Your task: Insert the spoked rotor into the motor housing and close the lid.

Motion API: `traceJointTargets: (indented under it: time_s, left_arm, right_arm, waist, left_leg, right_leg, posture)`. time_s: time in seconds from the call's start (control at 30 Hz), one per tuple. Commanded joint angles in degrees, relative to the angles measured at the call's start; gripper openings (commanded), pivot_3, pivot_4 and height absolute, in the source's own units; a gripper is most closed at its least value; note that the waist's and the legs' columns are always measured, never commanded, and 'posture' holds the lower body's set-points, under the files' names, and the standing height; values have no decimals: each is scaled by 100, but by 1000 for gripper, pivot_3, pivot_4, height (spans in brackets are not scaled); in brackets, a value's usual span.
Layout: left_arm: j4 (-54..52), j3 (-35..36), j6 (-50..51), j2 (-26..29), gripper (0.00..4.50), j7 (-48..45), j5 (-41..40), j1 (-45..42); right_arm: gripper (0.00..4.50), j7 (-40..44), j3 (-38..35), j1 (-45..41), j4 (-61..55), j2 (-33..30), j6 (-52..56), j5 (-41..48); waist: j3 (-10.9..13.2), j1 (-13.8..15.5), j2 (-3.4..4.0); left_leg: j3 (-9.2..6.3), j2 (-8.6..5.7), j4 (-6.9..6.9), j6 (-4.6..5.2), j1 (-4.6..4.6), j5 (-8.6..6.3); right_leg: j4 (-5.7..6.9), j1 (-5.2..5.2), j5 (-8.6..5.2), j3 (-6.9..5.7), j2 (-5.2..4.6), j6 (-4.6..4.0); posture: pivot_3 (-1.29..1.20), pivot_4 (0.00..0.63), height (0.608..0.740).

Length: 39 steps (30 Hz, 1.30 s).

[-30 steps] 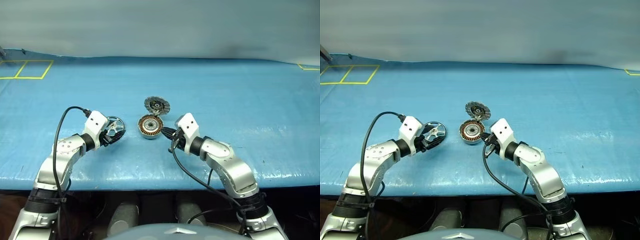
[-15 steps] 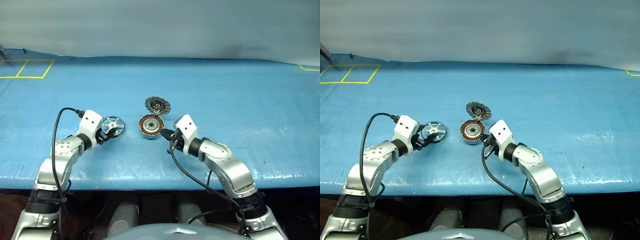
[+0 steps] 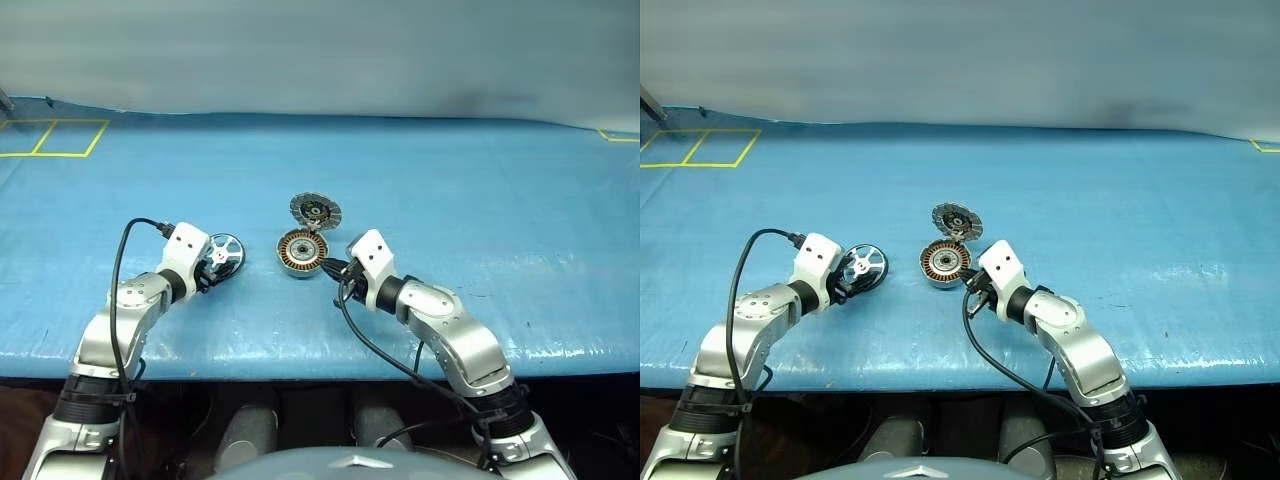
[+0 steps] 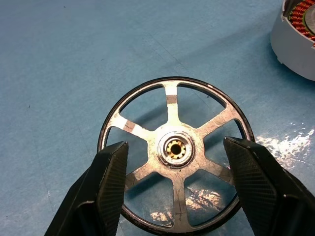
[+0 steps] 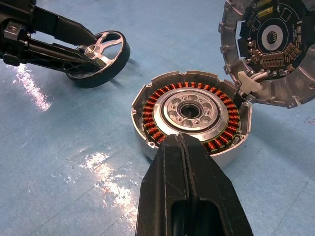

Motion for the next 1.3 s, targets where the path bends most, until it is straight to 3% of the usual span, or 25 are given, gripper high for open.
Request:
traceJointTargets:
  time_s: [0.03,0.1,0.63,0.97,1.3]
  left_arm:
    - [54,-36,141,68,2140,-10,95,60]
    - [50,-57,171,76,1606,-5,111,76]
    - [-141,138,-26,30,1606,-518,-303,81]
    - [-577,341,301,22,1606,-1407,-1386,-70]
    - [-302,-119,-170,345,1606,-2080,-1253,-614]
  right_arm:
    - [0,-65,-20,-23,-125,38,-68,-10]
    - [0,-94,-28,-20,-125,46,-67,-10]
    - [0,-17,-318,105,-15,-109,-157,159]
    - [0,158,-455,399,86,-261,-490,157]
    - [0,326,-510,705,344,-253,-1222,126]
  waist:
    - [-1,5,2]
    - [-8,21,13]
    - [-9,47,14]
    - [2,38,4]
    - [14,16,-6]
  left_leg:
    - [0,0,0,0,2,0]
    - [1,1,0,0,9,0]
    - [8,14,4,-1,6,0]
    - [8,12,1,-1,-10,-1]
    - [11,9,1,-1,-10,-1]
  right_leg:
    - [1,1,-1,0,0,-1]
    - [1,7,-2,0,-1,-3]
    - [-1,10,-3,-2,-4,-5]
    - [-4,-3,-4,-3,-3,-6]
    - [-6,-3,-4,-5,0,-6]
  posture:
    - [0,150,740]
    - [0,150,740]
    - [0,150,740]
    - [0,150,740]
    - [0,150,740]
